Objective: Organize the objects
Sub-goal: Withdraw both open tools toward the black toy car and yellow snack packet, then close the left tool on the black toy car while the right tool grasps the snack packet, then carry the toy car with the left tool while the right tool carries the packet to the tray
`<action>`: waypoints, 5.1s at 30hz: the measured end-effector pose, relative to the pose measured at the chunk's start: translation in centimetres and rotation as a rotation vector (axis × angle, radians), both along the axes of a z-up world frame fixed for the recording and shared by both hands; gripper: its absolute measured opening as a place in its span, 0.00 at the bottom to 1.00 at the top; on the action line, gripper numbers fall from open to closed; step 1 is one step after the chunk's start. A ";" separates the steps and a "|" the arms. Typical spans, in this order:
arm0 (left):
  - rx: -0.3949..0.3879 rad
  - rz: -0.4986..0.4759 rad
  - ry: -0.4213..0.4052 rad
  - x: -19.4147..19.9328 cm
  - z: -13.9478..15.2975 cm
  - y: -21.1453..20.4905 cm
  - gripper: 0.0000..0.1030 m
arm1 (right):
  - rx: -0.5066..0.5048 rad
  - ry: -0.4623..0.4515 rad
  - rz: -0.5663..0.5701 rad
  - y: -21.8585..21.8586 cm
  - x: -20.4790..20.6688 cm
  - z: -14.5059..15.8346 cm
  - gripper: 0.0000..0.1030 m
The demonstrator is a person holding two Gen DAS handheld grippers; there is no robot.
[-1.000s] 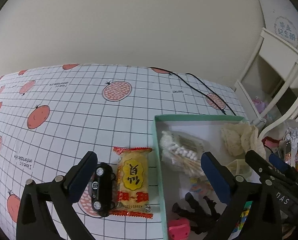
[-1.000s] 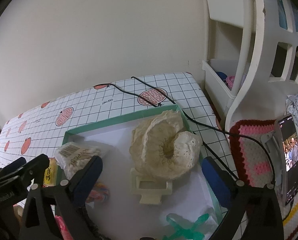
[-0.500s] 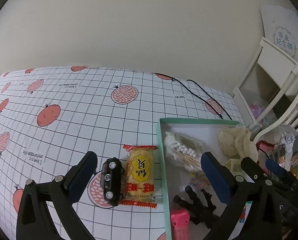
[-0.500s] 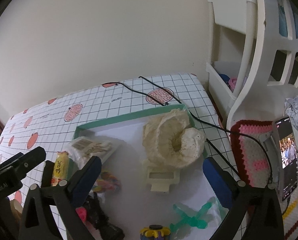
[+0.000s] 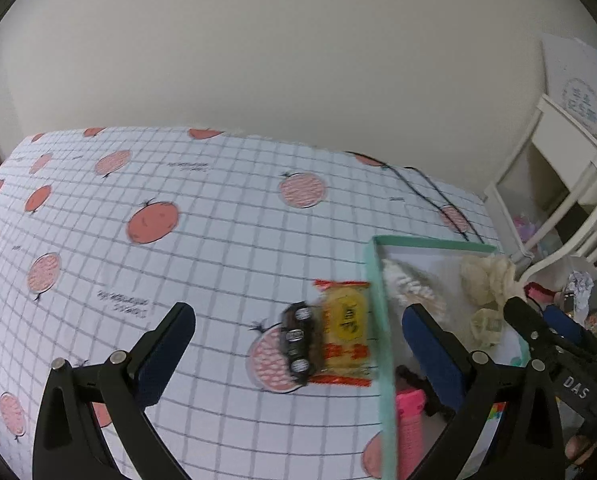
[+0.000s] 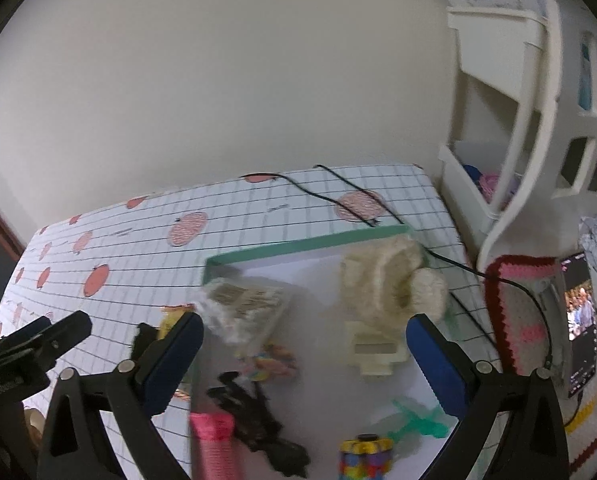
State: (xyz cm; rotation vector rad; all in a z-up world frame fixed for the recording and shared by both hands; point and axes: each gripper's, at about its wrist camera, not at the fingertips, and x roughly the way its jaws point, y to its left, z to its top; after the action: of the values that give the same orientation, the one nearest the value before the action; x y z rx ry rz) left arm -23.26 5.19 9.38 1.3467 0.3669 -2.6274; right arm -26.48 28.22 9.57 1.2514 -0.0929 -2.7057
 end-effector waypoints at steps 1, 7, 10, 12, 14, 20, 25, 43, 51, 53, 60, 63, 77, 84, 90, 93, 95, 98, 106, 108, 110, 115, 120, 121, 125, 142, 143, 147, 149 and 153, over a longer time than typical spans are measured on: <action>0.005 0.010 -0.009 0.1 -0.2 -0.5 1.00 | 0.001 -0.001 0.009 -0.5 0.1 0.0 1.00; 0.026 0.050 -0.047 0.5 -1.4 -2.4 1.00 | 0.020 -0.018 0.072 -3.9 0.2 -0.9 1.00; 0.027 0.063 -0.060 0.6 -2.0 -3.1 1.00 | 0.017 -0.035 0.096 -5.4 0.2 -1.6 0.99; 0.040 0.078 -0.066 0.8 -2.3 -3.8 1.00 | 0.024 -0.042 0.117 -6.4 0.1 -2.1 0.98; 0.054 0.100 -0.072 0.9 -2.7 -4.7 1.00 | 0.037 -0.038 0.130 -7.1 0.3 -2.2 0.97; 0.072 0.092 -0.084 0.9 -3.4 -5.4 1.00 | 0.051 -0.046 0.146 -9.0 0.4 -2.9 0.88; 0.088 0.081 -0.082 0.8 -3.5 -5.4 1.00 | 0.054 -0.056 0.146 -9.7 0.3 -3.4 0.82; 0.157 0.074 -0.082 0.5 -4.2 -5.7 0.94 | 0.029 -0.136 0.248 -12.1 0.8 -5.6 0.52; 0.154 0.034 -0.084 0.0 -4.9 -4.6 0.94 | 0.038 -0.166 0.261 -12.7 0.6 -6.8 0.49; 0.149 0.022 -0.086 -0.2 -5.1 -4.3 0.93 | 0.036 -0.170 0.261 -12.9 0.6 -7.0 0.49; 0.141 -0.019 -0.101 -1.0 -6.0 -3.2 0.81 | 0.046 -0.181 0.255 -13.0 0.5 -7.4 0.50; 0.121 -0.044 -0.105 -1.4 -6.3 -2.4 0.75 | 0.048 -0.185 0.248 -13.1 0.4 -7.6 0.50; 0.120 -0.063 -0.102 -1.9 -7.2 -1.9 0.62 | 0.074 -0.178 0.249 -13.8 0.3 -8.3 0.48; 0.127 -0.041 -0.113 -1.9 -7.6 -2.7 0.62 | 0.066 -0.177 0.250 -13.5 0.4 -8.2 0.48; 0.117 -0.038 -0.120 -2.1 -8.0 -2.6 0.56 | 0.073 -0.178 0.260 -13.4 0.5 -8.1 0.48; 0.121 -0.046 -0.115 -2.3 -8.2 -2.5 0.53 | 0.068 -0.180 0.261 -13.3 0.6 -8.2 0.48; 0.110 -0.060 -0.110 -2.4 -8.1 -2.1 0.51 | 0.073 -0.179 0.262 -13.3 0.6 -8.1 0.48; 0.118 -0.072 -0.104 -2.6 -8.0 -1.8 0.43 | 0.079 -0.178 0.261 -13.4 0.6 -8.2 0.48; 0.081 -0.091 -0.092 -2.6 -7.4 -0.9 0.21 | 0.083 -0.175 0.244 -13.6 0.5 -8.2 0.48; 0.082 -0.105 -0.095 -2.6 -7.5 -0.8 0.21 | 0.086 -0.175 0.247 -13.6 0.5 -8.2 0.48; 0.091 -0.096 -0.091 -2.7 -7.5 -0.9 0.21 | 0.085 -0.176 0.245 -13.6 0.4 -8.2 0.48; 0.137 -0.110 -0.076 -2.6 -7.9 -1.0 0.24 | 0.091 -0.174 0.248 -13.7 0.5 -8.2 0.48; 0.155 -0.108 -0.076 -2.4 -8.0 -1.2 0.24 | 0.096 -0.173 0.248 -13.7 0.5 -8.2 0.48; 0.167 -0.104 -0.078 -2.3 -7.9 -1.4 0.24 | 0.096 -0.173 0.247 -13.6 0.5 -8.2 0.48; 0.180 -0.066 -0.093 -2.1 -7.9 -2.4 0.24 | 0.085 -0.174 0.233 -13.6 0.4 -8.2 0.48; 0.152 0.035 -0.113 -0.9 -7.1 -6.6 0.24 | 0.109 -0.185 0.140 -15.0 -0.4 -8.5 0.54; 0.152 0.035 -0.112 -0.9 -7.0 -6.7 0.24 | 0.113 -0.185 0.140 -15.3 -0.4 -8.6 0.54; 0.152 0.037 -0.108 -0.8 -6.8 -6.9 0.24 | 0.096 -0.233 0.117 -15.6 -0.9 -9.8 0.55; 0.158 0.039 -0.108 -0.6 -6.8 -7.1 0.24 | 0.098 -0.224 0.114 -15.8 -1.0 -10.0 0.55; 0.167 0.039 -0.113 -0.7 -7.0 -7.1 0.24 | 0.105 -0.223 0.105 -15.9 -1.0 -10.0 0.55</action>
State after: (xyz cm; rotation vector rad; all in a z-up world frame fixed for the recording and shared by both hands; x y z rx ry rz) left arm -24.00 -1.91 2.35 1.5142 0.6012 -2.5224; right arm -27.51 12.28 -0.44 1.5391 0.0872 -2.5037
